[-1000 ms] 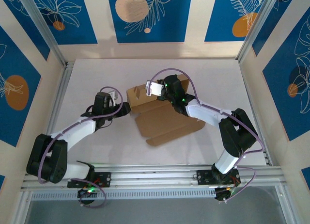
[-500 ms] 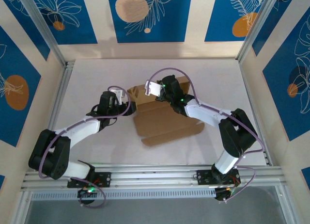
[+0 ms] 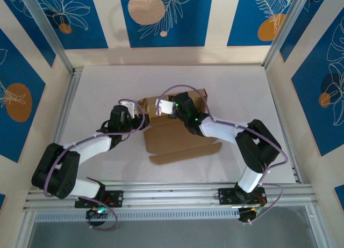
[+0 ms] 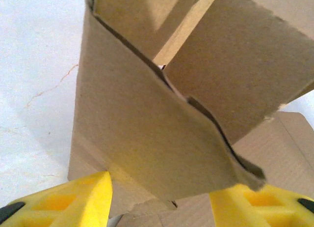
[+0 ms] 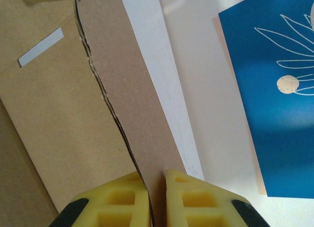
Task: Fold the paper box
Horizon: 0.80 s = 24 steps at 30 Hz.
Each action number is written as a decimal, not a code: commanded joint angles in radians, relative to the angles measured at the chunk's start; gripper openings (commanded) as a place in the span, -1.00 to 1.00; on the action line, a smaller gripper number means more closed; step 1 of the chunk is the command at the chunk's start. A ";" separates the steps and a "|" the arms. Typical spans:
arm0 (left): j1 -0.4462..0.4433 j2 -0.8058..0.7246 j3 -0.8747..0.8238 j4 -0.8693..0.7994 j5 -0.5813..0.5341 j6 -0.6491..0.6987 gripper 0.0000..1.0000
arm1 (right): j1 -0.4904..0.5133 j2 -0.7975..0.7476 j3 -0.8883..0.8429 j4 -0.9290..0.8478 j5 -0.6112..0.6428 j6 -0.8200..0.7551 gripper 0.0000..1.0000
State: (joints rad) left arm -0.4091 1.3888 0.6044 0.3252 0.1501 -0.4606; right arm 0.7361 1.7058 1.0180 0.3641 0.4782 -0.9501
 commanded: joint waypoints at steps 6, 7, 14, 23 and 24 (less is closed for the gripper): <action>-0.025 -0.060 -0.067 0.178 0.032 0.040 0.08 | 0.031 0.053 -0.053 -0.035 -0.003 -0.019 -0.76; -0.033 -0.068 -0.068 0.177 0.039 0.047 0.08 | 0.031 0.054 -0.052 -0.035 0.003 -0.018 -0.76; -0.093 -0.135 -0.069 0.144 0.028 0.084 0.08 | 0.017 0.059 -0.032 -0.037 0.019 0.012 -0.79; -0.119 -0.193 -0.066 0.107 0.028 0.070 0.06 | 0.003 0.044 -0.017 -0.065 0.004 0.045 -0.88; -0.118 -0.239 -0.072 0.078 -0.028 0.083 0.05 | 0.000 0.040 -0.019 -0.068 0.001 0.048 -0.90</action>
State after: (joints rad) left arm -0.5205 1.2339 0.5377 0.4316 0.1940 -0.4076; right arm 0.7444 1.7229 1.0088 0.4168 0.5148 -0.9611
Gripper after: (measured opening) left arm 0.529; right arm 0.077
